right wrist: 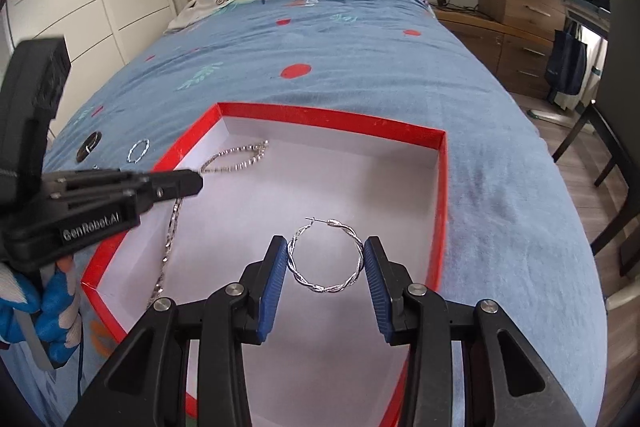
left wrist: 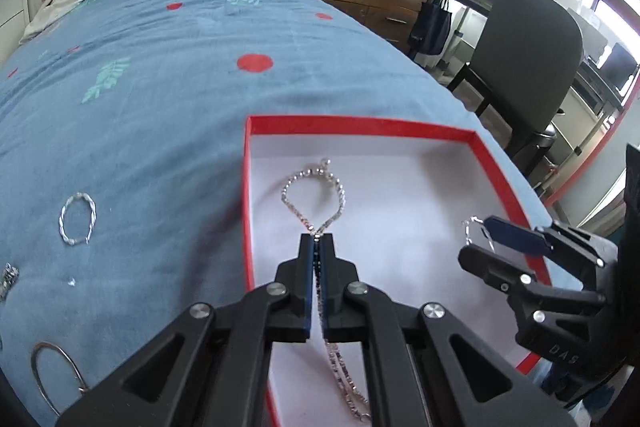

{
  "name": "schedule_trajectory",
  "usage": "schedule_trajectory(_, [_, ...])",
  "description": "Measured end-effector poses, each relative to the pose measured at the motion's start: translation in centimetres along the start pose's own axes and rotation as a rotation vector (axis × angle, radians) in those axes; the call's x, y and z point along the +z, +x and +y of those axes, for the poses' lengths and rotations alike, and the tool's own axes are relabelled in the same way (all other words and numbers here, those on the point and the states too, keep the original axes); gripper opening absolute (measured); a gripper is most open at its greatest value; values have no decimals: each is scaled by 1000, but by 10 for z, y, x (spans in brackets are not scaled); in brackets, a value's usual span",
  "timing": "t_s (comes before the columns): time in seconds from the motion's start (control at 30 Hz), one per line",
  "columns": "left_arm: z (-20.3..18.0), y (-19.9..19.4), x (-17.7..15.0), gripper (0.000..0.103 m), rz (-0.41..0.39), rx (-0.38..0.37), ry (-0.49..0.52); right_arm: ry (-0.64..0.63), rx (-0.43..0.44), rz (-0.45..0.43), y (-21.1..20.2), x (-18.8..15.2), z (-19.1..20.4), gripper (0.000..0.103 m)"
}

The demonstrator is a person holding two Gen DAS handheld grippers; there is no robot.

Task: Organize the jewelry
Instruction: 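Carry the necklace in the left tool over the red box while the right tool carries the hoop, then open the left tool to drop the necklace in the box while the right tool releases the hoop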

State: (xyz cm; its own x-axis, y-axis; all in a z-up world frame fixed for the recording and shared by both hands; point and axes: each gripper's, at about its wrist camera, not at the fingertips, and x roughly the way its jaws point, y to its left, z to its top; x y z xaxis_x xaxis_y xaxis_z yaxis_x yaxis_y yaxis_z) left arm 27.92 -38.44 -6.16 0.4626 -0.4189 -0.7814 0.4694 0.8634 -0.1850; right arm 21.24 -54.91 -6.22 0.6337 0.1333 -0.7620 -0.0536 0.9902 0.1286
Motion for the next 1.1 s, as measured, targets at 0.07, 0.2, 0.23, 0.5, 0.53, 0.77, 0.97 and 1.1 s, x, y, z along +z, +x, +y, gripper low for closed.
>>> schedule_trajectory(0.07, [0, 0, -2, 3, 3, -4, -3, -29, -3, 5, 4, -1, 4, 39])
schedule_trajectory(0.2, [-2, 1, -9, 3, 3, 5, -16, -44, 1, 13, 10, -3, 4, 39])
schedule_trajectory(0.23, [-1, 1, -9, 3, 4, 7, -22, -48, 2, 9, 10, -3, 5, 39])
schedule_trajectory(0.5, [3, -4, -20, 3, -8, 35, -54, -87, 33, -14, 16, -1, 10, 40])
schedule_trajectory(0.53, [4, -5, -21, 3, -9, 36, -62, -97, 40, -17, 17, -1, 12, 40])
schedule_trajectory(0.77, [7, -17, -41, 4, -18, 52, -68, -161, 81, -25, 16, -5, 22, 40])
schedule_trajectory(0.97, [14, -24, -52, 4, -25, 69, -101, -176, 87, -27, 14, -9, 31, 40])
schedule_trajectory(1.1, [22, -31, -60, 4, -26, 79, -126, -188, 94, -26, 13, -12, 41, 40])
